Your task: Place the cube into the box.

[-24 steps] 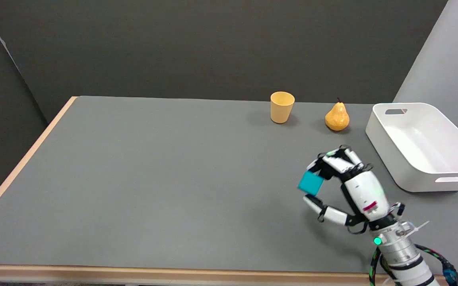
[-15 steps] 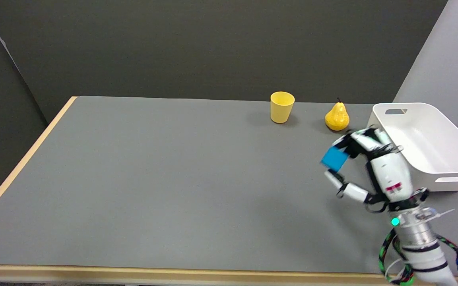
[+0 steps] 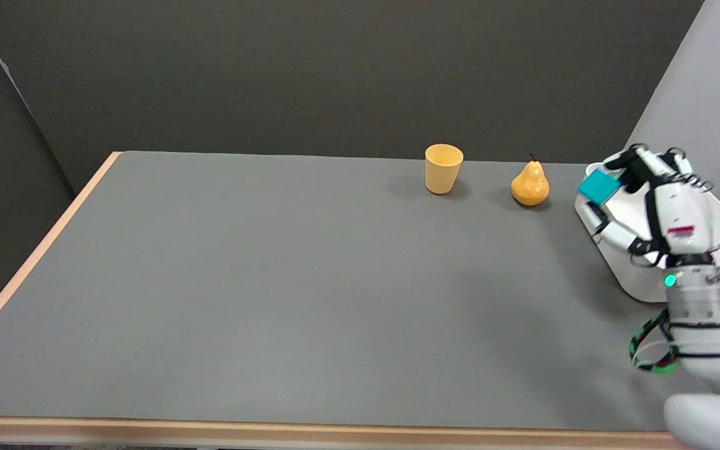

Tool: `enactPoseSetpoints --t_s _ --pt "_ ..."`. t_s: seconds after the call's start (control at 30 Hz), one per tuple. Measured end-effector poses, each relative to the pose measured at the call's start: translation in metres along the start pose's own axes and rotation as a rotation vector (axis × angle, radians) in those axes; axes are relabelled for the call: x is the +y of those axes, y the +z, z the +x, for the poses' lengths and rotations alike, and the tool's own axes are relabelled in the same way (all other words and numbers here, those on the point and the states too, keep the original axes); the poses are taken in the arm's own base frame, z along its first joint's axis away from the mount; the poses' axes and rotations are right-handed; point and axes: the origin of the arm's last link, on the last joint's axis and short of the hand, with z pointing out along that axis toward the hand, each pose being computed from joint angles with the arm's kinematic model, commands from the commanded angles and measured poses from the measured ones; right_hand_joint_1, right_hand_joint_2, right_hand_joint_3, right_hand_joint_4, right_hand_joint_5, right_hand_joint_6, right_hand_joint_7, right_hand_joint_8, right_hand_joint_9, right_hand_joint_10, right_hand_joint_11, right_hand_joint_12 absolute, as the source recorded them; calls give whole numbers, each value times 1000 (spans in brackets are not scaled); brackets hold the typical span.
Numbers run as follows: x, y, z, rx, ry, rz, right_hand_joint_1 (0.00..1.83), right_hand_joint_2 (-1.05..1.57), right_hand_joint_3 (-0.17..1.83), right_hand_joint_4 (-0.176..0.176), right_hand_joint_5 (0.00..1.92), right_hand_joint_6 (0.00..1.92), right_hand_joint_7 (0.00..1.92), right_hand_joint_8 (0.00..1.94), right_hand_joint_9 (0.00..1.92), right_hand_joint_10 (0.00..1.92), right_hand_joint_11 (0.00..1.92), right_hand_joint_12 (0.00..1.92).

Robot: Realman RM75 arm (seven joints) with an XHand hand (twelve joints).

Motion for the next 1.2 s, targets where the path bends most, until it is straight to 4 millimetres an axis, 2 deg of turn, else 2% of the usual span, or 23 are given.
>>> enactPoseSetpoints --t_s 0.03,0.3,0.4,0.53,0.8,0.9,0.93,1.0,1.1,1.17,1.2 --pt "4 5 2 8 -5 -13 1466 988 651 -39 402 1205 595 1867 609 1689 131 1225" --pt "29 31 18 61 -33 -103 1463 1005 635 -40 387 1216 585 1873 589 1714 122 1230" --pt "37 37 22 73 -37 -134 1456 1035 607 -66 433 1079 550 1901 563 1742 185 1047" --pt "46 40 26 84 -41 -171 1455 1038 602 -69 432 1077 548 1903 562 1740 184 1046" --pt "60 40 27 78 -46 -237 1458 1043 595 -67 435 1072 537 1912 568 1737 191 1047" --pt "66 37 26 68 -48 -271 1461 1017 632 -60 386 1199 553 1901 586 1728 120 1221" --pt "69 36 25 65 -49 -283 1459 1037 604 -66 421 1110 541 1909 572 1737 168 1098" --pt "73 33 24 59 -49 -304 1456 1048 589 -71 445 1072 536 1910 563 1743 190 1041" --pt "81 26 21 44 -50 -350 1459 1028 622 -61 380 1208 538 1915 580 1735 112 1222" --pt "86 22 19 38 -51 -377 1445 1093 529 -47 357 1218 480 1938 553 1753 111 1215" --pt "88 19 18 35 -51 -389 1436 1162 421 -49 309 1236 440 1939 514 1782 89 1200"
